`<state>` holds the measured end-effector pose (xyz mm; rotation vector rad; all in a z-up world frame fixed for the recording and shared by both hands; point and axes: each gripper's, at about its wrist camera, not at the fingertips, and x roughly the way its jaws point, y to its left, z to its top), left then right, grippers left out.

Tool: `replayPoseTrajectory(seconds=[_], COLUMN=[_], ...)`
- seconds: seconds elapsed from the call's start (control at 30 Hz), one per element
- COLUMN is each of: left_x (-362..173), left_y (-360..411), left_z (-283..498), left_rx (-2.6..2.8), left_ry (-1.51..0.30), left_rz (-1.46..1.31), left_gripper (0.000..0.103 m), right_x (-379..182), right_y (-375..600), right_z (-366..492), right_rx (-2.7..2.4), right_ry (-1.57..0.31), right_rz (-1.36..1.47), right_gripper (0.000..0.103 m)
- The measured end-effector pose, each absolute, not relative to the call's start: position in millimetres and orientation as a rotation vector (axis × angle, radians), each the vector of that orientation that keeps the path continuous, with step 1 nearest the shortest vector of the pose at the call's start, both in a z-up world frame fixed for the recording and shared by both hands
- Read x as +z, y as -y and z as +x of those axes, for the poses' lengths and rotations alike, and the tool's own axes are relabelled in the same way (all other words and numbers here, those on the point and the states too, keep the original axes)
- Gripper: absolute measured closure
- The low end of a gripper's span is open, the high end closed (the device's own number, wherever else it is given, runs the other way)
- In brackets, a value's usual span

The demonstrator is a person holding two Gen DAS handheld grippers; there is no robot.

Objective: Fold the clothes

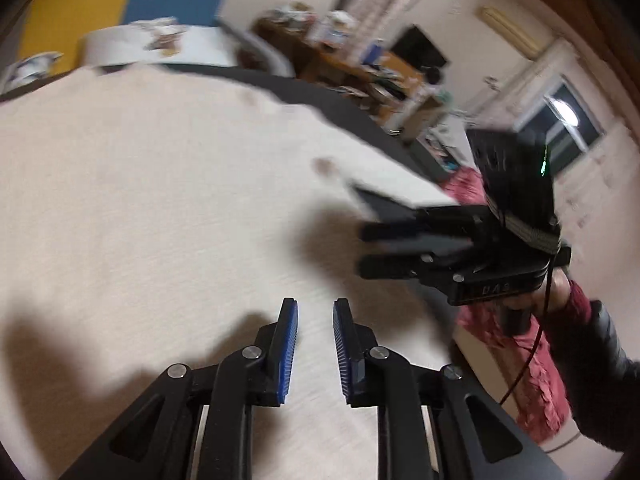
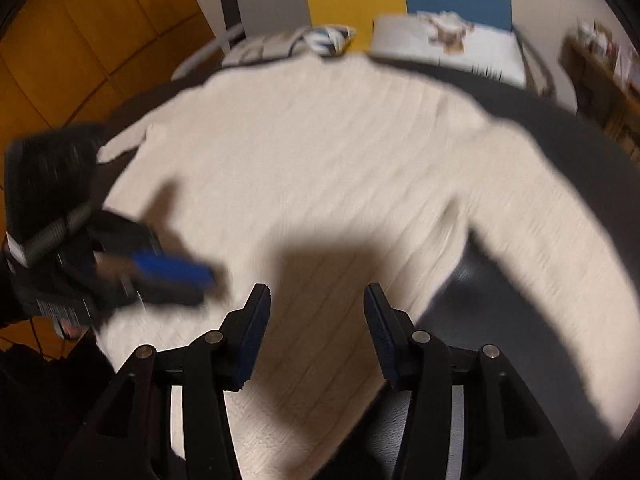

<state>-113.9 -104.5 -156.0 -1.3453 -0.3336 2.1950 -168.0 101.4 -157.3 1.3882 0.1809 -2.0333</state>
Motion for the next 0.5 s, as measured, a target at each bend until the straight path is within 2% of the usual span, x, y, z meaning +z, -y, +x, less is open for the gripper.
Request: replayPoseTrajectory(seconds=[0.1, 0.13, 0.17, 0.23, 0.27, 0.37, 0.5], left_x=[-164.5, -164.9, -161.8, -151.4, -144.0, -133.6, -154.3], left_y=[118.1, 122.8, 126.3, 133.8, 138.1, 167.2, 222.7], left_z=[-105.0, -102.8, -103.6, -106.3, -107.9, -122.2, -127.6], left_rx=[2.170, 2.163, 2.171, 2.213, 2.247, 2.417, 2.596], left_ry=[0.408, 0.432, 0.440, 0.429, 0.409, 0.410, 0.508], left_rz=[-1.339, -1.338, -1.331, -1.297, -1.267, -1.159, -1.267], left_gripper=[0.087, 0.087, 0.087, 0.083, 0.083, 0.082, 0.082], right_x=[-174.4, -175.1, -175.5, -172.0, -165.8, -143.9, -132.5], right_y=[-120.3, -128.5, -135.0, -138.7, -133.6, -113.6, -75.5], right_z=[-170.5, -173.9, -176.4, -180.8, -182.6, -187.8, -204.6], right_rx=[-2.081, -2.095, -2.098, -2.094, -2.103, -2.138, -2.177], right_ry=[-0.117, -0.072, -0.034, -0.018, -0.019, -0.028, -0.089], right_rz=[1.387, 1.386, 1.402, 1.443, 1.427, 1.353, 1.313], right_gripper=[0.063, 0.075, 0.078, 0.078, 0.075, 0.075, 0.075])
